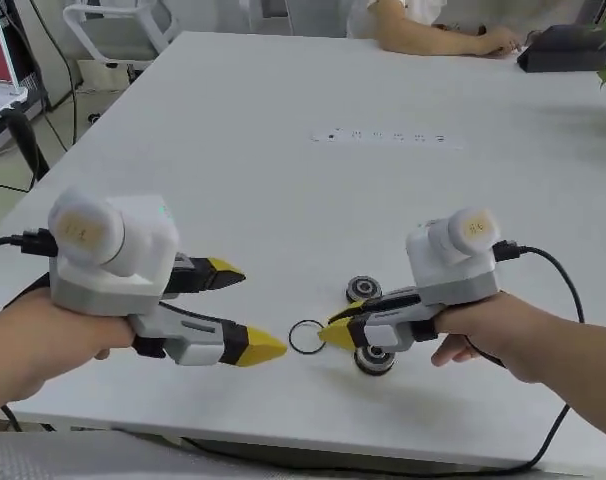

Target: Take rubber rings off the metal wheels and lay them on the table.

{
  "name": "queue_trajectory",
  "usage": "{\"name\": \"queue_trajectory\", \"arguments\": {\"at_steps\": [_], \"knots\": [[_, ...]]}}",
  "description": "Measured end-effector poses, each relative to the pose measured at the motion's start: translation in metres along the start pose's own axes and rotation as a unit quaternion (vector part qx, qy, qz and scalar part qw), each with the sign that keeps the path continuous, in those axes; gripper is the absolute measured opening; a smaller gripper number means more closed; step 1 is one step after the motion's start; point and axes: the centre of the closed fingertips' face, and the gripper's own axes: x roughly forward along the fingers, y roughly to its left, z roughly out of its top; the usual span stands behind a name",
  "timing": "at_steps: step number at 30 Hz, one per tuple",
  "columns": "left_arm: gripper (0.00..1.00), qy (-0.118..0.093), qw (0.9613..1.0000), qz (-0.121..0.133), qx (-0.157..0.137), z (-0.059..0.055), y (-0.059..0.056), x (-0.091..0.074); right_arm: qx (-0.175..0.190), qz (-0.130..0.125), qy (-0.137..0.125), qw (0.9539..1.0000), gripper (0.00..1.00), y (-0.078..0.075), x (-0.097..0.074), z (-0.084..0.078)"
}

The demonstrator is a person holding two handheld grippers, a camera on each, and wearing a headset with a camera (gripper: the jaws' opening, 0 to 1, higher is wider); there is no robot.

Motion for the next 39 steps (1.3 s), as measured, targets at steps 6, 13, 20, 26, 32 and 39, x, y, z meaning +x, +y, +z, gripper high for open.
{"name": "queue_trajectory", "arguments": {"at_steps": [6, 13, 20, 26, 32, 39], "knots": [[0.58, 0.007, 1.0, -0.006, 0.002, -0.001, -0.002, 0.004, -0.006, -0.002, -0.006, 1.0, 0.15, 0.0, -0.008, 0.001], [0.58, 0.012, 0.9998, -0.012, 0.007, 0.003, -0.003, 0.01, -0.003, -0.007, -0.019, 0.9998, 0.16, -0.003, -0.02, 0.003], [0.58, 0.014, 0.9996, -0.021, 0.014, 0.009, -0.005, 0.017, -0.005, -0.015, -0.025, 0.9996, 0.17, -0.007, -0.036, -0.002], [0.57, 0.017, 0.9993, -0.027, 0.019, 0.013, -0.007, 0.025, -0.001, -0.025, -0.03, 0.9992, 0.18, -0.012, -0.048, -0.006], [0.56, 0.021, 0.9989, -0.034, 0.025, 0.016, -0.009, 0.033, -0.003, -0.035, -0.029, 0.999, 0.2, -0.014, -0.057, -0.013], [0.55, 0.024, 0.9983, -0.044, 0.03, 0.019, -0.011, 0.043, -0.005, -0.041, -0.024, 0.9988, 0.21, -0.016, -0.063, -0.022]]}}
